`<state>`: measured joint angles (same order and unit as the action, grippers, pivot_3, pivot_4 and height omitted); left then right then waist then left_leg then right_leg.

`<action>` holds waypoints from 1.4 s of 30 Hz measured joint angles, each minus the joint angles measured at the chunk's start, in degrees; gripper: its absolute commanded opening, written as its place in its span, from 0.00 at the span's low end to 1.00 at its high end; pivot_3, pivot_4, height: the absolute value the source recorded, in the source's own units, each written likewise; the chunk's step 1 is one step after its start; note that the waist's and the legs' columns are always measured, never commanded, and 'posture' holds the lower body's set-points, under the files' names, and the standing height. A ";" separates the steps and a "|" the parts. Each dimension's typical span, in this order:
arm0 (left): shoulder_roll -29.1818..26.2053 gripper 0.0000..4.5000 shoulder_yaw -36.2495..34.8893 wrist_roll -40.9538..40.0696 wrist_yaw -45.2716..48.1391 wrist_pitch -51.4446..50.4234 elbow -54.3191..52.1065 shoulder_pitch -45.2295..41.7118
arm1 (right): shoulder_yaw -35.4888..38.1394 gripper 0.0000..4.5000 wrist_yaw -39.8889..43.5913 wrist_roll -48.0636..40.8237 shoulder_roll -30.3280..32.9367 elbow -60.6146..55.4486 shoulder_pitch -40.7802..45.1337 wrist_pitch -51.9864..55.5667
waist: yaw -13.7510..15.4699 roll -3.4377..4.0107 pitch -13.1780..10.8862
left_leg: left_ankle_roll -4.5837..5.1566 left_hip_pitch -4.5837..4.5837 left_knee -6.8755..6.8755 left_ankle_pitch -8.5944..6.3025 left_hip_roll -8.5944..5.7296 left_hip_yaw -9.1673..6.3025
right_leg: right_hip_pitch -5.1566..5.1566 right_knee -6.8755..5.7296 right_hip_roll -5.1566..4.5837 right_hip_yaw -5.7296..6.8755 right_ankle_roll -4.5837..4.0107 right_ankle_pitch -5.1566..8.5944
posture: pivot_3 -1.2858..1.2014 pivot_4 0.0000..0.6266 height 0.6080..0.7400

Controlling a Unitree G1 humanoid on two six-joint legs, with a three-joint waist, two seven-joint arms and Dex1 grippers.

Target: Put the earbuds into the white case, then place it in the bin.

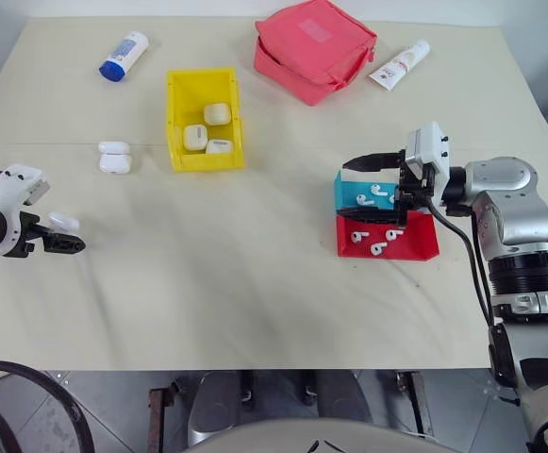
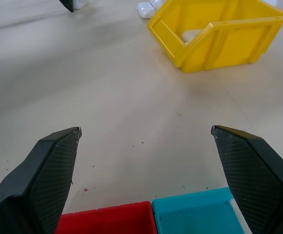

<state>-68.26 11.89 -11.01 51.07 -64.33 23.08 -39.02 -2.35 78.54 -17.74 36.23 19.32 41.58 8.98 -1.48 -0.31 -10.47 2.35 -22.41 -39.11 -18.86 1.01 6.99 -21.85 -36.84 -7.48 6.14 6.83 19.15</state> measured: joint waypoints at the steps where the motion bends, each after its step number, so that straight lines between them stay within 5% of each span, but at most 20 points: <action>1: 0.01 0.66 0.00 0.12 0.08 0.16 0.16 -0.03 | 0.00 1.00 -0.01 0.00 0.00 0.00 0.00 0.00 | -0.04 0.00 0.00 | 0.00 0.00 0.00 0.00 0.00 0.00 | 0.00 0.00 0.00 0.00 0.00 0.00 | 0.52 0.24 1.00; 13: 0.29 0.63 -5.97 -0.23 1.18 4.85 -10.07 6.10 | 0.34 1.00 -0.16 -0.03 1.37 -0.21 -0.09 0.03 | 0.03 -0.03 -0.02 | 0.02 -0.10 -0.07 0.00 0.00 -0.12 | -0.05 -0.03 -0.09 -0.02 0.00 0.00 | 0.52 0.24 1.00; 17: 10.86 0.63 -21.04 -5.73 -1.59 18.61 -20.73 10.15 | 0.59 1.00 -0.14 -0.16 1.96 -1.23 -0.21 0.02 | 0.10 -0.03 -0.02 | 0.03 -0.15 -0.16 -0.01 -0.02 -0.31 | 0.08 0.00 -0.21 -0.06 0.00 0.00 | 0.52 0.24 1.00; 21: 20.74 0.63 -25.71 -8.22 -1.36 34.74 -25.01 14.64 | 0.84 1.00 -0.06 -0.17 4.03 -1.29 -0.89 0.05 | -0.03 -0.03 -0.02 | 0.04 -0.09 -0.09 -0.01 -0.07 -0.25 | 0.09 -0.01 -0.17 0.15 0.00 0.00 | 0.52 0.24 1.00; 28: 32.60 0.63 -23.54 -11.49 3.33 51.55 -24.68 12.11 | 1.03 1.00 -0.31 -0.48 7.03 -4.64 -2.74 3.47 | 0.06 -0.03 -0.02 | 0.07 -0.07 -0.12 0.00 -0.07 -0.17 | 0.10 0.00 -0.16 0.27 0.00 0.00 | 0.52 0.24 1.00; 32: 47.02 0.63 -17.02 -12.27 3.52 58.13 -20.22 5.44 | 1.02 1.00 -1.03 -0.73 9.28 -10.51 -5.73 7.53 | 1.91 -0.03 -0.01 | 0.32 -0.10 -0.30 -0.06 -0.20 -0.24 | 0.26 0.05 -0.23 0.31 0.13 -0.07 | 0.52 0.24 1.00; 42: 54.00 0.63 -7.33 -11.30 9.14 64.52 -16.45 6.37 | 4.46 1.00 -4.27 -0.69 18.60 -23.76 -16.66 12.56 | 1.89 -0.04 -0.01 | 0.35 -0.17 -0.32 -0.08 -0.12 -0.22 | 0.32 0.36 -0.18 0.45 0.20 -0.11 | 0.52 0.24 1.00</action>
<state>-14.27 4.56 -22.31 60.20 0.19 6.62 -32.65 2.11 74.27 -18.43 54.83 -4.44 24.92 21.54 0.40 -0.35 -10.48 2.70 -22.58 -39.43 -18.95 0.89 6.77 -21.53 -36.48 -7.66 6.59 7.03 19.04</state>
